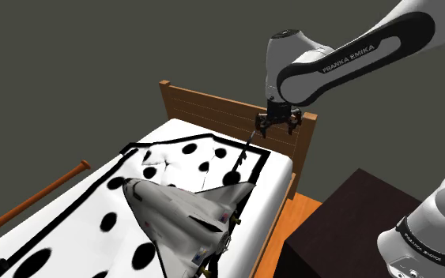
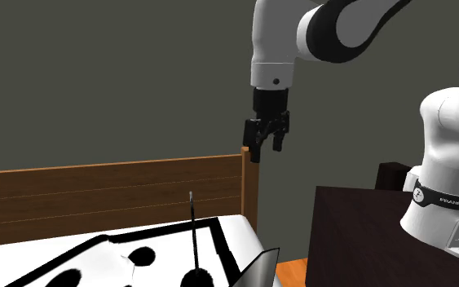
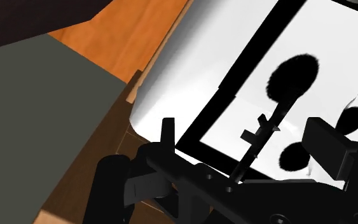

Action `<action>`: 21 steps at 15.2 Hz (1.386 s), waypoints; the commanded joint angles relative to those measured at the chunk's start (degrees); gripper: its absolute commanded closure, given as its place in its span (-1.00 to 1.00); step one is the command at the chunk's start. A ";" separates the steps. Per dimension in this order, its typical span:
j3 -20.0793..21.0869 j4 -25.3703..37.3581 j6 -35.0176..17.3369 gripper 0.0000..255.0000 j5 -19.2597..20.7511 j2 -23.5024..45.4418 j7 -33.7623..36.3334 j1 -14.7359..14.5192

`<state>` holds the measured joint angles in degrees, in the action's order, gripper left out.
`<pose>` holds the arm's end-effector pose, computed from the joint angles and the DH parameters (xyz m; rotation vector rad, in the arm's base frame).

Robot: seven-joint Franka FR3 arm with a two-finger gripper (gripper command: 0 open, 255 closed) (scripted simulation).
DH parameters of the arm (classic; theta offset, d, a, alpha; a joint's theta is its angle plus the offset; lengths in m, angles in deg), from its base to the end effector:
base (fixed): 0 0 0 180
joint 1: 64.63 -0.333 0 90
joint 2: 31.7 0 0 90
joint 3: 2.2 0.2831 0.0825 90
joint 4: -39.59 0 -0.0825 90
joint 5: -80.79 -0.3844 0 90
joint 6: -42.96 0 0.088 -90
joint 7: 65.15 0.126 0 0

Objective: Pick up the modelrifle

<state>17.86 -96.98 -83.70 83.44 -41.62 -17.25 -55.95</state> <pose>0.4697 0.0898 0.3321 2.9090 -0.9233 0.0577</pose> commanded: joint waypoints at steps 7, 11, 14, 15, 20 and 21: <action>0.40 10.22 -7.84 -1.00 12.06 19.21 21.24 0.79; -2.29 17.18 -9.45 -1.00 17.23 28.36 30.09 -1.00; -4.75 23.04 -10.03 -1.00 19.78 34.87 35.49 -2.63; -5.58 25.10 -10.13 -1.00 20.38 37.00 37.07 -3.15; -9.47 36.33 -9.90 -1.00 21.84 47.51 43.57 -5.34; -9.88 37.70 -9.80 -1.00 21.86 48.69 44.18 -5.54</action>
<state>8.52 -60.81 -93.59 105.23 5.77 25.90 -61.20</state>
